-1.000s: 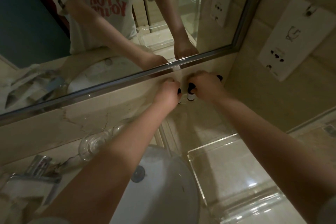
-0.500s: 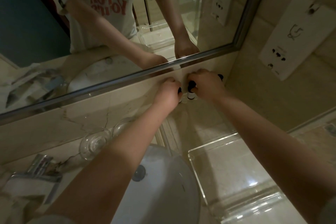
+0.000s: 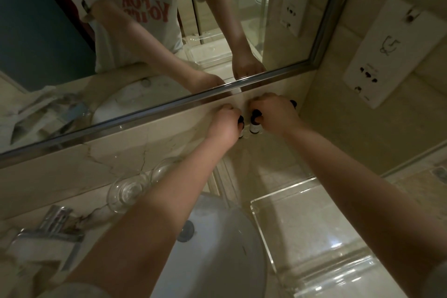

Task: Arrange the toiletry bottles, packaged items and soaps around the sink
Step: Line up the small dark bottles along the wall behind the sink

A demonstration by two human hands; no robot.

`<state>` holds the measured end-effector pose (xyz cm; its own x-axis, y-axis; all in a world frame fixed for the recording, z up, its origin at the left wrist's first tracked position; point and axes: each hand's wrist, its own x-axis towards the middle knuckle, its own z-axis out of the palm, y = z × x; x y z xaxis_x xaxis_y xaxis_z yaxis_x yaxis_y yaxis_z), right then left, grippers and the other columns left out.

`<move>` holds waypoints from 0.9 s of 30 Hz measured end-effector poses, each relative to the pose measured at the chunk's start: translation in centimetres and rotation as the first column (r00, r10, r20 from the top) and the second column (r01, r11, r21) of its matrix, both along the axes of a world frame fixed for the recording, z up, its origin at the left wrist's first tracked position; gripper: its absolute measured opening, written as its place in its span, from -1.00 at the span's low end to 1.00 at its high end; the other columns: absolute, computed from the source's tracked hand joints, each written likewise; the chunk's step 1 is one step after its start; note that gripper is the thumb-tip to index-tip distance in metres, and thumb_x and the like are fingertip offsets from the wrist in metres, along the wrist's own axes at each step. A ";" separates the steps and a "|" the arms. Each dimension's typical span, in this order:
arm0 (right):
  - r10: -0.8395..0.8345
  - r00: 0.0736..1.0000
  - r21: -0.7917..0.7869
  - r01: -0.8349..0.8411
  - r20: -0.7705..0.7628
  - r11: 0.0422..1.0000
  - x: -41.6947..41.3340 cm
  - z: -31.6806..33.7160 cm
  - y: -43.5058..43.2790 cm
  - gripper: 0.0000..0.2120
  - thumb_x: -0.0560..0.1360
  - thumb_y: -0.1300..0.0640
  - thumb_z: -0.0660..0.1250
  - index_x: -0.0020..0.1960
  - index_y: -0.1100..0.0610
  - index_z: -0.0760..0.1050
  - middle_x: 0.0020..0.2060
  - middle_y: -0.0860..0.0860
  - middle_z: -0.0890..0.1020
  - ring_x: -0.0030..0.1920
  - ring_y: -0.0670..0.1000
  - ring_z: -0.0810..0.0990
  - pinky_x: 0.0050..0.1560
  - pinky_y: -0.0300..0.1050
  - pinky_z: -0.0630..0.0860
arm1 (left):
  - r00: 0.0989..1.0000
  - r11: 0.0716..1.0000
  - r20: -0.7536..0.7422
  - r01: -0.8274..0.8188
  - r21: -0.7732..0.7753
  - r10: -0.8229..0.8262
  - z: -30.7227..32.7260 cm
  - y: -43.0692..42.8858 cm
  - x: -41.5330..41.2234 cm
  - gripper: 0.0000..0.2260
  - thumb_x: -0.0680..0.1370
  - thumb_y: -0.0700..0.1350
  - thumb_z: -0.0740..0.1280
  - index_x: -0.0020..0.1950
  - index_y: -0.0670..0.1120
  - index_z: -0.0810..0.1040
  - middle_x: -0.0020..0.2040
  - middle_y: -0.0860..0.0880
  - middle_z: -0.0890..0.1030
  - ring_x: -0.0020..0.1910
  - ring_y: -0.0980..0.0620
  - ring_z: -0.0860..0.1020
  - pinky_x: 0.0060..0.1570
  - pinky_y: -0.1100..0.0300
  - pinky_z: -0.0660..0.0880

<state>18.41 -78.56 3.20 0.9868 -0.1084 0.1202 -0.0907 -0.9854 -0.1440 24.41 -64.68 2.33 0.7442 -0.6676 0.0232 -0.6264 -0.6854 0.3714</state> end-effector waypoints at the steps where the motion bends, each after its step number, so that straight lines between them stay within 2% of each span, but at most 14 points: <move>1: -0.002 1.000 -0.004 0.002 -0.003 1.000 0.0 0.0 -0.1 -0.82 0.46 0.20 0.29 0.04 0.12 0.56 -0.04 0.09 0.64 0.06 0.14 0.53 -0.08 -0.04 0.41 | 1.000 1.000 0.003 -0.006 -0.003 0.006 0.1 -0.1 0.0 -0.81 0.52 -0.18 0.26 0.02 -0.24 0.58 0.06 -0.24 0.52 0.02 -0.21 0.52 0.00 0.09 0.45; 6: -0.016 1.000 -0.004 0.016 0.006 1.000 -0.1 -0.1 -0.4 -0.86 0.44 0.22 0.30 -0.02 0.13 0.57 -0.09 0.09 0.64 0.00 0.12 0.54 -0.07 0.02 0.52 | 1.000 1.000 -0.012 -0.016 -0.008 0.016 0.1 -0.7 -0.1 -0.81 0.52 -0.17 0.26 0.05 -0.22 0.57 0.07 -0.22 0.51 0.02 -0.20 0.51 -0.01 0.11 0.43; 15: -0.019 1.000 0.026 0.018 0.009 0.999 0.0 -0.2 -0.8 -0.86 0.40 0.21 0.33 -0.05 0.12 0.58 -0.10 0.08 0.66 0.02 0.13 0.55 -0.09 -0.01 0.53 | 1.000 1.000 0.024 0.011 0.013 -0.011 0.0 -0.7 -0.2 -0.81 0.53 -0.16 0.25 0.05 -0.21 0.58 0.06 -0.23 0.52 0.01 -0.22 0.52 -0.07 0.12 0.42; 27: -0.031 1.000 0.011 0.031 0.004 0.999 -0.2 0.1 -0.7 -0.84 0.43 0.21 0.33 0.00 0.13 0.58 -0.07 0.09 0.65 0.02 0.12 0.55 -0.05 0.06 0.56 | 0.997 0.998 0.080 0.008 0.065 -0.013 0.1 -0.6 -0.3 -0.80 0.54 -0.13 0.23 0.05 -0.20 0.55 0.08 -0.21 0.53 0.02 -0.21 0.52 -0.10 0.07 0.42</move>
<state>18.23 -79.22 3.26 0.9825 -0.1401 0.1231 -0.1204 -0.9805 -0.1555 24.14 -65.30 2.40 0.7348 -0.6771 0.0393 -0.6596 -0.6998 0.2742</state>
